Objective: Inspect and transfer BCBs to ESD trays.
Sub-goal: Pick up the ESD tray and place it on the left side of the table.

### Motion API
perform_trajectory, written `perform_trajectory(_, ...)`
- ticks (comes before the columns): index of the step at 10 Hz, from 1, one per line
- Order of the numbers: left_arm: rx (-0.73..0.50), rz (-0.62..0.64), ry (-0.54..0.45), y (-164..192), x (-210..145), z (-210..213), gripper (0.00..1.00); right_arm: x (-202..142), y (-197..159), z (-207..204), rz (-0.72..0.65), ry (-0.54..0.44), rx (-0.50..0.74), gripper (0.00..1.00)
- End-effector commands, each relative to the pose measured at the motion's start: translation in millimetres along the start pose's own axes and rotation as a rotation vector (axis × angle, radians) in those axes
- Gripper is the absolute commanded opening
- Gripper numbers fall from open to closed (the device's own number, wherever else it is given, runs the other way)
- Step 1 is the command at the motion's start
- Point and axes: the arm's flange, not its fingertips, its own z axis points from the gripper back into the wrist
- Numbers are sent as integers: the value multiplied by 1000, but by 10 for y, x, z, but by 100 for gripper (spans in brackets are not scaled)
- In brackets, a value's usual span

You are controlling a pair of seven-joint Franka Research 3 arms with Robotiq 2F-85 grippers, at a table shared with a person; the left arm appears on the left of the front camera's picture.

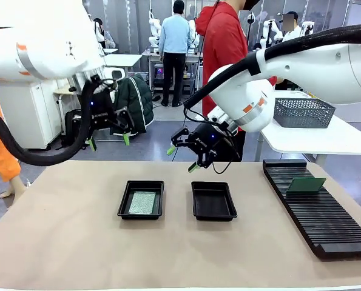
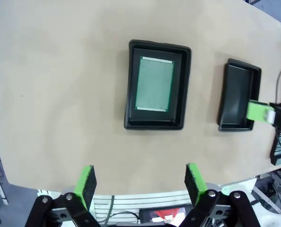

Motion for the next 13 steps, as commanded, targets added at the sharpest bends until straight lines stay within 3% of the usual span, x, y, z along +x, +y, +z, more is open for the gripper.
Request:
perform_trajectory(1, 33, -40, -28, 61, 62, -245, 100, -130, -203, 91, -1, 19, 67, 100)
perform_trajectory(3, 44, -103, -59, 84, 172, -456, 100, -152, -291, 126, -3, 42, 109, 100)
perform_trajectory(4, 41, -118, -66, 117, 220, -574, 100, -41, -132, 48, -14, 16, 43, 100)
perform_trajectory(8, 77, -197, -62, 91, 371, -1010, 100, -41, -132, 48, -14, 16, 43, 100)
perform_trajectory(13, 84, -193, -34, 5, 408, -1492, 100, -41, -132, 48, -14, 16, 43, 100)
